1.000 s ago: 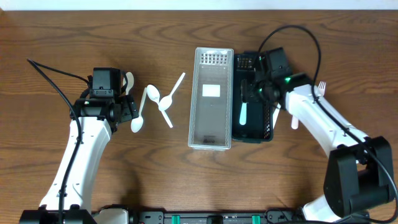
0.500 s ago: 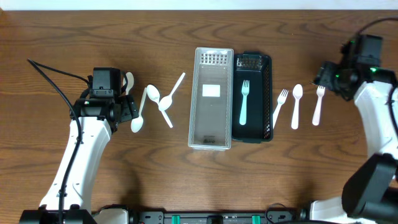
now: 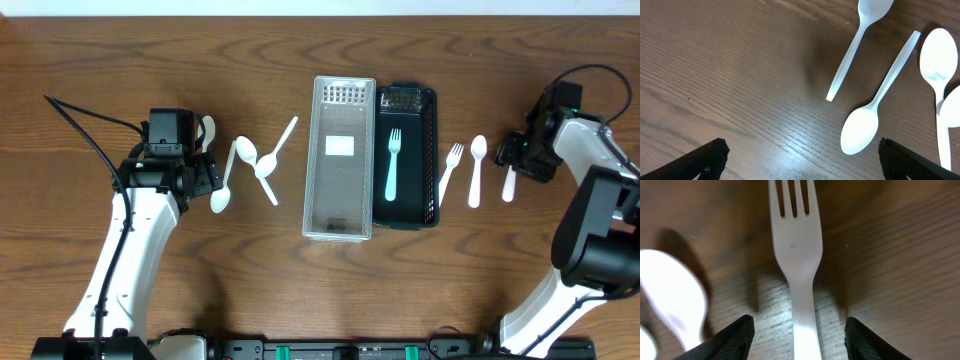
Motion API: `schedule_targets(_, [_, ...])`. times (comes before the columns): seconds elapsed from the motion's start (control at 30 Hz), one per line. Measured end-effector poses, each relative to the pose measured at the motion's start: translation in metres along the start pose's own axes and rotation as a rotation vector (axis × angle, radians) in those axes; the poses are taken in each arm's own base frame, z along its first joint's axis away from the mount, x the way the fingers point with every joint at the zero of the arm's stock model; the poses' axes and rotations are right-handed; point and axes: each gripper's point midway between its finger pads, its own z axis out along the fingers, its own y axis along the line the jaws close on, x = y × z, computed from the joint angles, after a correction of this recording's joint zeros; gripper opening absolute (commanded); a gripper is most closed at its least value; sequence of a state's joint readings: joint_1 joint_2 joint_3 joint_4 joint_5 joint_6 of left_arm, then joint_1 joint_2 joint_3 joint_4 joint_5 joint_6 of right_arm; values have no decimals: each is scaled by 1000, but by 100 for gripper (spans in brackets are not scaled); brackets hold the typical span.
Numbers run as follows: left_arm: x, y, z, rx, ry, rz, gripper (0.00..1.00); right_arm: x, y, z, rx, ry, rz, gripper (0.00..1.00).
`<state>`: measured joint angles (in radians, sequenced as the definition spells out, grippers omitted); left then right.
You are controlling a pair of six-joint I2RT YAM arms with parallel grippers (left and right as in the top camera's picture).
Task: Pack container
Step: 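Grasp the next white fork with the right gripper, place in black tray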
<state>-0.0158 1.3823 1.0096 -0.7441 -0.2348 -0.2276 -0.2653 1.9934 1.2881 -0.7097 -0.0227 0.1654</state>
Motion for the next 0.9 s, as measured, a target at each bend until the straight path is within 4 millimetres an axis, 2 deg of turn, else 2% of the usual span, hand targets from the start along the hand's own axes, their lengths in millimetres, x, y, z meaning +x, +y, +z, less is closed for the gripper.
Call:
schedule_targets(0.13, [0, 0, 0, 0, 0, 0, 98, -2, -1, 1, 7, -5, -8, 21])
schedule_targets(0.33, [0, 0, 0, 0, 0, 0, 98, 0, -2, 1, 12, 2, -13, 2])
schedule_targets(0.43, [0, 0, 0, 0, 0, 0, 98, 7, -3, -3, 15, 25, -12, 1])
schedule_targets(0.5, [0, 0, 0, 0, 0, 0, 98, 9, -2, -13, 10, 26, -14, 1])
schedule_targets(0.57, [0, 0, 0, 0, 0, 0, 98, 6, 4, -34, -5, -11, -23, 1])
schedule_targets(0.67, [0, 0, 0, 0, 0, 0, 98, -8, 30, -88, -65, -156, -72, 1])
schedule_targets(0.73, [0, 0, 0, 0, 0, 0, 98, -16, 62, -137, -132, -292, -139, 1])
schedule_targets(0.83, [0, 0, 0, 0, 0, 0, 98, -9, 114, -195, -239, -433, -249, 1])
schedule_targets(0.9, [0, 0, 0, 0, 0, 0, 98, 2, 145, -214, -299, -471, -312, 1])
